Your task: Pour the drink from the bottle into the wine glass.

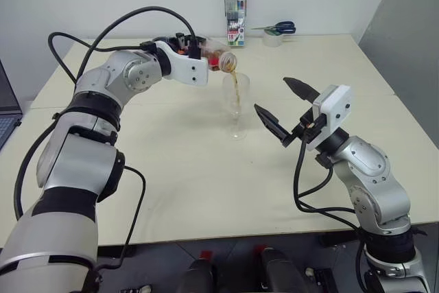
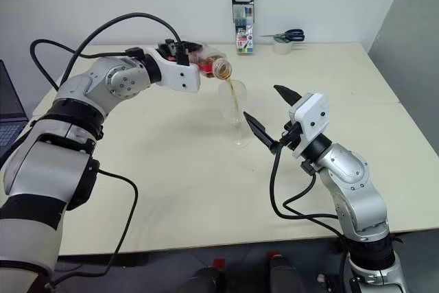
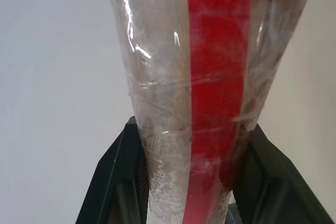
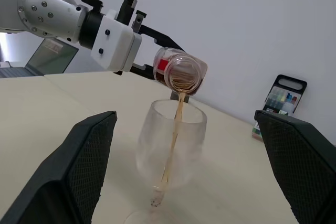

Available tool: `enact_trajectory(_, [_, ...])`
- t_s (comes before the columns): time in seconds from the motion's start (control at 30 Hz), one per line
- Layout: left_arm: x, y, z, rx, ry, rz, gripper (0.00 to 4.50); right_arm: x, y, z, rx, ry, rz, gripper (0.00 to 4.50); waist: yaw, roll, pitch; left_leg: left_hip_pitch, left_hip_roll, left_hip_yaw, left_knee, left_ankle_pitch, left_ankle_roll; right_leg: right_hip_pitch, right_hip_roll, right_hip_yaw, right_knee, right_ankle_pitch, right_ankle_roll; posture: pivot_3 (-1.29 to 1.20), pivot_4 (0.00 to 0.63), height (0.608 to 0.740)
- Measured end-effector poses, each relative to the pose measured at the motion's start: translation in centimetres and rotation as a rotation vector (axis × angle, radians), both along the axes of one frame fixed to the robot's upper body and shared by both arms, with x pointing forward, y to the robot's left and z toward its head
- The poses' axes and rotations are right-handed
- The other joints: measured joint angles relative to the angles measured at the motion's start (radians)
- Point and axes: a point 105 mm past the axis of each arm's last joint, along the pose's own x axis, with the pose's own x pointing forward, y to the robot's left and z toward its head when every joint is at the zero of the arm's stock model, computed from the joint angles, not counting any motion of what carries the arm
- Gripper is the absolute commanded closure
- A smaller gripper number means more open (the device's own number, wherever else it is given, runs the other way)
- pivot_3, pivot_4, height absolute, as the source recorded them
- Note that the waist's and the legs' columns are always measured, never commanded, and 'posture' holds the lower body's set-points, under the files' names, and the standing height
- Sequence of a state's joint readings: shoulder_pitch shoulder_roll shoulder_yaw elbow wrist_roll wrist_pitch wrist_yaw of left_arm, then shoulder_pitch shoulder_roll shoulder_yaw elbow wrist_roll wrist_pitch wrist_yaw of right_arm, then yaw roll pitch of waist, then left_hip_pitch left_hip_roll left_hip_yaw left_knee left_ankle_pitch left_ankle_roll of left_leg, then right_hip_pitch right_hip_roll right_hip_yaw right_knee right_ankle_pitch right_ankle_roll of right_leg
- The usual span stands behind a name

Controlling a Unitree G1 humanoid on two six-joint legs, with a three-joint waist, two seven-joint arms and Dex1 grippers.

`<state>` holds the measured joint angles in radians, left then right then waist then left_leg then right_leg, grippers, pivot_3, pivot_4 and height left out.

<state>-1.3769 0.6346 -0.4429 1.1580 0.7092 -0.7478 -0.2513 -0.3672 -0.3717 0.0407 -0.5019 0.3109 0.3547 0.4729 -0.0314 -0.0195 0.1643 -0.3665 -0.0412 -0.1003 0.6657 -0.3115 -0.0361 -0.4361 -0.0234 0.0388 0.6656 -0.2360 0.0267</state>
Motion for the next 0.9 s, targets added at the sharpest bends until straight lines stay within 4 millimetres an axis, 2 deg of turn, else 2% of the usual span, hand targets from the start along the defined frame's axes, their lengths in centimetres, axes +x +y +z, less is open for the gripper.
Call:
enact_trajectory(0.4, [0.1, 0.0, -0.1, 0.013, -0.007, 0.001, 2.84, -0.1, -0.4, 0.0, 0.039, 0.014, -0.001, 0.0, 0.0, 0.0, 0.0, 0.0, 0.0, 0.001, 0.0, 0.0, 0.0, 0.0, 0.0, 0.001, 0.001, 0.0, 0.0, 0.0, 0.15, 0.74])
enact_trajectory(0.63, [0.0, -0.3, 0.9, 0.014, -0.034, -0.004, 2.84, -0.1, -0.4, -0.3, 0.048, 0.025, -0.002, 0.0, 0.0, 0.0, 0.0, 0.0, 0.0, 0.001, 0.0, 0.0, 0.0, -0.001, 0.0, 0.001, 0.001, 0.0, 0.0, 0.0, 0.15, 0.74])
enact_trajectory(0.9, [0.1, -0.3, 0.9, 0.025, -0.043, -0.001, 2.84, 0.0, -0.5, -0.3, 0.055, 0.025, -0.012, 0.0, 0.0, 0.0, 0.0, 0.0, 0.0, 0.002, 0.0, 0.0, 0.0, -0.001, 0.0, 0.001, 0.001, 0.0, 0.0, 0.0, 0.15, 0.74])
